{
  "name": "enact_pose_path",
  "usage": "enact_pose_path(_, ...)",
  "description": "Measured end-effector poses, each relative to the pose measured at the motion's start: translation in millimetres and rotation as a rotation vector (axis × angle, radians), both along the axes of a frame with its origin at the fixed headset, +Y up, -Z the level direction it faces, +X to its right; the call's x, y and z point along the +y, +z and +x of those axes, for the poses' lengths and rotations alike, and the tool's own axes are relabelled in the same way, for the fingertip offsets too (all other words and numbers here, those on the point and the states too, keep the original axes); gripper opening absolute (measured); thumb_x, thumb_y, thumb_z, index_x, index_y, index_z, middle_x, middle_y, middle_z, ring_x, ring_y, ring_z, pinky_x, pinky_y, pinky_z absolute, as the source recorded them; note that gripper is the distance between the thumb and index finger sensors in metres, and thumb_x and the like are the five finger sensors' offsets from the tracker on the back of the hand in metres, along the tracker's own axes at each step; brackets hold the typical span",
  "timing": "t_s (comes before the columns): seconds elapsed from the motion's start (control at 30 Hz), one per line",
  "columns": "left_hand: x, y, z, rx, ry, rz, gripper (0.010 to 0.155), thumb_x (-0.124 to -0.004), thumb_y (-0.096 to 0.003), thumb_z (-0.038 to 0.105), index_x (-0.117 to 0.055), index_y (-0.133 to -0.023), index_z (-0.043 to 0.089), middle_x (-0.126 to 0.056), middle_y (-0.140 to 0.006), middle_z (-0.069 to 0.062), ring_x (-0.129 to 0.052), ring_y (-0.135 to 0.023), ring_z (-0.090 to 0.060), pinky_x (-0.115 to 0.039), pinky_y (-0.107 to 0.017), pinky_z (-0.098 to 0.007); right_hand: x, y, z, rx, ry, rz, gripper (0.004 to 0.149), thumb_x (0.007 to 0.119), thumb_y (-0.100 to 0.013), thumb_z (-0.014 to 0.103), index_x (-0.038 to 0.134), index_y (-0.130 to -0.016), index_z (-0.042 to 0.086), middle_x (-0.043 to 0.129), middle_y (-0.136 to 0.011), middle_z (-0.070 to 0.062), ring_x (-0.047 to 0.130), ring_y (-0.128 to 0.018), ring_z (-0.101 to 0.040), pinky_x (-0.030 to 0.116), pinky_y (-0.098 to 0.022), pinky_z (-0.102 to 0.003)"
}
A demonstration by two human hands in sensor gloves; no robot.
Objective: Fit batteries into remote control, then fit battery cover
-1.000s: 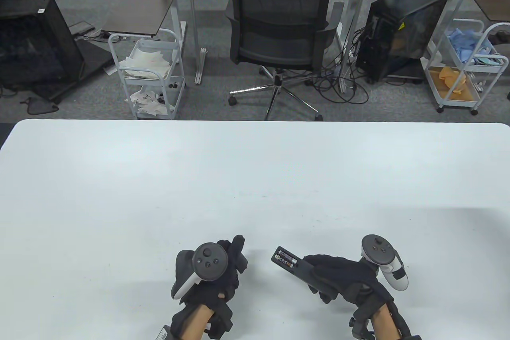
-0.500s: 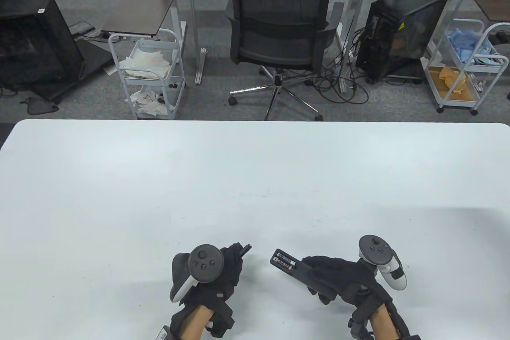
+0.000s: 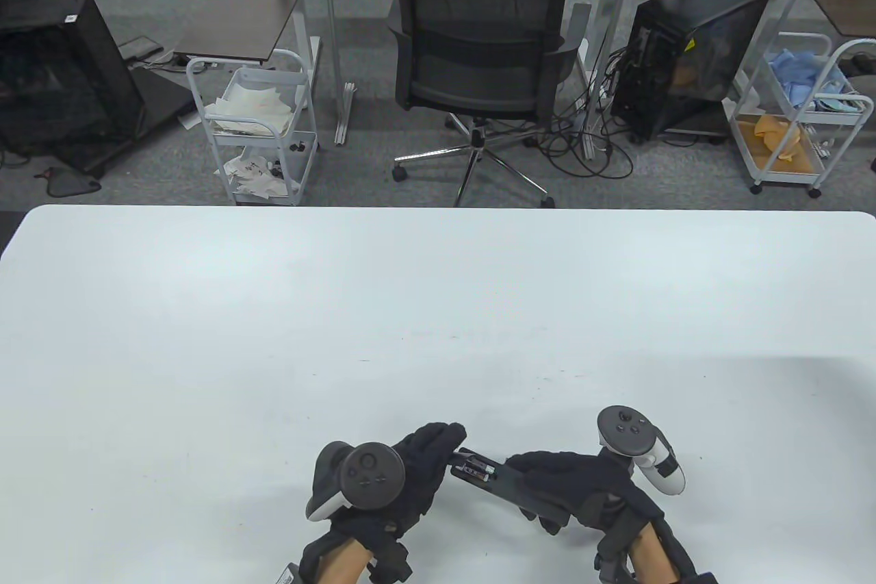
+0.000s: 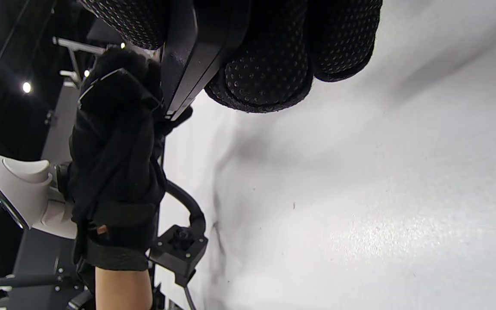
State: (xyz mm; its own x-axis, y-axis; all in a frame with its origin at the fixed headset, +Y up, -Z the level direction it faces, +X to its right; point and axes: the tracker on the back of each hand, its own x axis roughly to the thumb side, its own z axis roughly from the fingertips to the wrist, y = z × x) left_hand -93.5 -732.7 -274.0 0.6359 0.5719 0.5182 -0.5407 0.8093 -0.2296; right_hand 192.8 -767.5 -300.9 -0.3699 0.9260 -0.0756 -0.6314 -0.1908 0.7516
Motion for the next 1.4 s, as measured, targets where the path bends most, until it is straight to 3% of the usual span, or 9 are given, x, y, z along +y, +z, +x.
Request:
enact_pose_path(0.27,-1,3,13,-0.09,-0.136,-0.008,0.054,-0.063,-0.0622,0.025,-0.046,-0.114,0.024,-0.049,-0.118,-0.013,-0.069,-0.102,-0.035,-0.058,-0.077,-0.058,-4,1,-4,0.028,-0.013,-0.027,0.056,0.072,-0.058,0.037,0.063,-0.107,0.01,0.096,-0.075,-0.012,0.098,-0.042,-0.015,0.08,-0.056,-0.041)
enact_pose_path(0.57,-4,4,14,-0.225,-0.217,-0.14,0.058,-0.062,-0.0611,0.03,-0.041,-0.115,0.025,-0.039,-0.123,-0.012,-0.059,-0.109,-0.037,-0.053,-0.078,-0.062,-5,2,-5,0.051,-0.022,-0.035,0.055,0.073,-0.058,0.035,0.066,-0.105,0.009,0.097,-0.073,-0.015,0.099,-0.04,-0.016,0.081,-0.055,-0.041)
enact_pose_path(0.73,-9,4,14,-0.244,-0.237,-0.201,0.069,-0.064,-0.0629,0.044,-0.025,-0.117,0.026,-0.028,-0.124,-0.015,-0.052,-0.11,-0.04,-0.049,-0.079,-0.063,-5,1,-2,0.032,-0.077,-0.062,0.055,0.073,-0.058,0.035,0.065,-0.106,0.008,0.097,-0.073,-0.015,0.099,-0.04,-0.015,0.082,-0.055,-0.041)
enact_pose_path(0.93,-7,4,13,-0.222,-0.215,-0.164,0.062,-0.055,-0.0615,0.048,-0.035,-0.117,0.03,-0.038,-0.12,-0.015,-0.06,-0.104,-0.037,-0.049,-0.078,-0.063,-4,1,-2,0.034,-0.081,-0.056,0.055,0.073,-0.058,0.035,0.065,-0.106,0.009,0.097,-0.074,-0.014,0.099,-0.04,-0.015,0.082,-0.055,-0.041)
enact_pose_path(1.03,-5,5,13,-0.214,-0.194,-0.126,0.061,-0.06,-0.0613,0.043,-0.042,-0.117,0.028,-0.043,-0.118,-0.017,-0.065,-0.101,-0.035,-0.052,-0.077,-0.062,-4,1,0,0.029,-0.081,-0.053,0.055,0.073,-0.058,0.035,0.065,-0.105,0.009,0.097,-0.073,-0.015,0.099,-0.039,-0.015,0.081,-0.055,-0.041)
enact_pose_path(1.2,-6,3,9,-0.227,-0.109,-0.166,0.061,-0.069,-0.0617,0.036,-0.047,-0.117,0.023,-0.045,-0.117,-0.017,-0.069,-0.099,-0.033,-0.055,-0.076,-0.062,-3,1,0,0.024,-0.082,-0.048,0.054,0.074,-0.058,0.034,0.066,-0.105,0.009,0.097,-0.074,-0.015,0.099,-0.04,-0.016,0.081,-0.056,-0.042)
enact_pose_path(1.4,-4,6,13,-0.226,-0.199,-0.16,0.062,-0.072,-0.061,0.035,-0.048,-0.116,0.02,-0.049,-0.117,-0.018,-0.073,-0.097,-0.033,-0.057,-0.075,-0.061,-3,1,0,0.023,-0.063,-0.038,0.054,0.074,-0.057,0.033,0.067,-0.105,0.009,0.097,-0.073,-0.016,0.099,-0.039,-0.016,0.081,-0.055,-0.042)
